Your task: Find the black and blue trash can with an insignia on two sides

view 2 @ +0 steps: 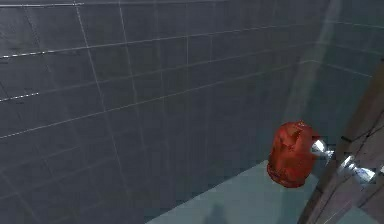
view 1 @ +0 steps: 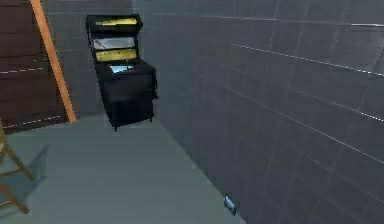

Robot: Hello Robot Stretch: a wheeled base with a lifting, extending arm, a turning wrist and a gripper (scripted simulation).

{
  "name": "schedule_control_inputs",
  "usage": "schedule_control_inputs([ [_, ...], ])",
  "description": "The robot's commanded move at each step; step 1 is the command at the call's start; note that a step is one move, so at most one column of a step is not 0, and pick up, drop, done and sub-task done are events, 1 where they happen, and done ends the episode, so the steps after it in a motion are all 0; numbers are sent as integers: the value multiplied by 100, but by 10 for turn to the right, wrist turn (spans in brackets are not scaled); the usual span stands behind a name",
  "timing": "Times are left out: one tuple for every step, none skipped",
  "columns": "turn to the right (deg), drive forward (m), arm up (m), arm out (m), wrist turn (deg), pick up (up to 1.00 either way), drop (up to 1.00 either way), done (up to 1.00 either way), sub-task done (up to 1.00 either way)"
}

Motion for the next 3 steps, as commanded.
schedule_control_inputs([
  [-450, 0, 0, 0, 0, 0, 0, 0, 0],
  [-450, 0, 0, 0, 0, 0, 0, 0, 0],
  [-450, 0, 0, 0, 0, 0, 0, 0, 0],
])
